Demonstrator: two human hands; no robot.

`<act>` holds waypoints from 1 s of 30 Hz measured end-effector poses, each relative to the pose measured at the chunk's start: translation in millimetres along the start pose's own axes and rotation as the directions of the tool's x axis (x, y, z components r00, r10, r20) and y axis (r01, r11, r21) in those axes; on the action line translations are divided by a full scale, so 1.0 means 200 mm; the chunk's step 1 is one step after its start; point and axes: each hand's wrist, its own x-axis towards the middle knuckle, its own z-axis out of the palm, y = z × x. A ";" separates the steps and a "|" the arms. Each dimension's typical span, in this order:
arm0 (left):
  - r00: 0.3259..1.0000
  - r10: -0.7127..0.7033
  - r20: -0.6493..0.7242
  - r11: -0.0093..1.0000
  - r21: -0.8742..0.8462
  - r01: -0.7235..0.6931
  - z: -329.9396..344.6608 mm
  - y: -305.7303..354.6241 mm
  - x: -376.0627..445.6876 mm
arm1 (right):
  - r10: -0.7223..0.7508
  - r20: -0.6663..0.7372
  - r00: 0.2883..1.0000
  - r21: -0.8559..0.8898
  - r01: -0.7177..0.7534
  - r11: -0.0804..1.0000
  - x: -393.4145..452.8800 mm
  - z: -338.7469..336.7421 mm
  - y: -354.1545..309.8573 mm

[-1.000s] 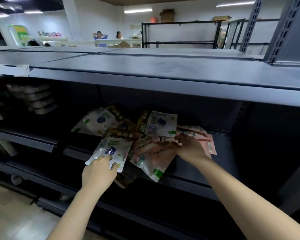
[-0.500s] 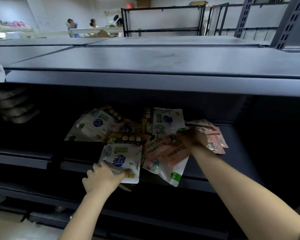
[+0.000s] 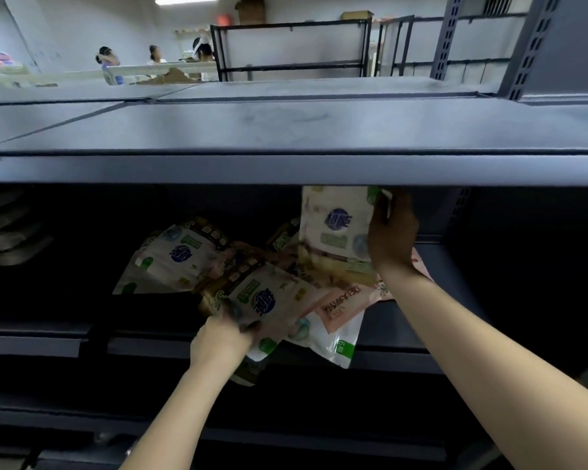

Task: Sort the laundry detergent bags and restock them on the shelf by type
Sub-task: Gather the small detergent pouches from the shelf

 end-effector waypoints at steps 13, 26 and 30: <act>0.811 0.569 0.134 0.780 0.223 -0.584 -0.01 0.29 0.25 | -0.018 0.167 0.986 -0.003 0.018 1.000 -0.08 -0.24 0.13; 0.807 0.572 0.148 0.690 0.446 -0.570 -0.09 0.27 0.30 | 0.458 0.300 0.837 -0.077 -0.457 0.886 -0.09 -0.31 0.29; 0.850 0.522 0.072 0.734 0.470 -0.491 -0.21 0.30 0.20 | 0.396 0.219 0.891 -0.062 -0.393 0.918 -0.12 -0.34 0.22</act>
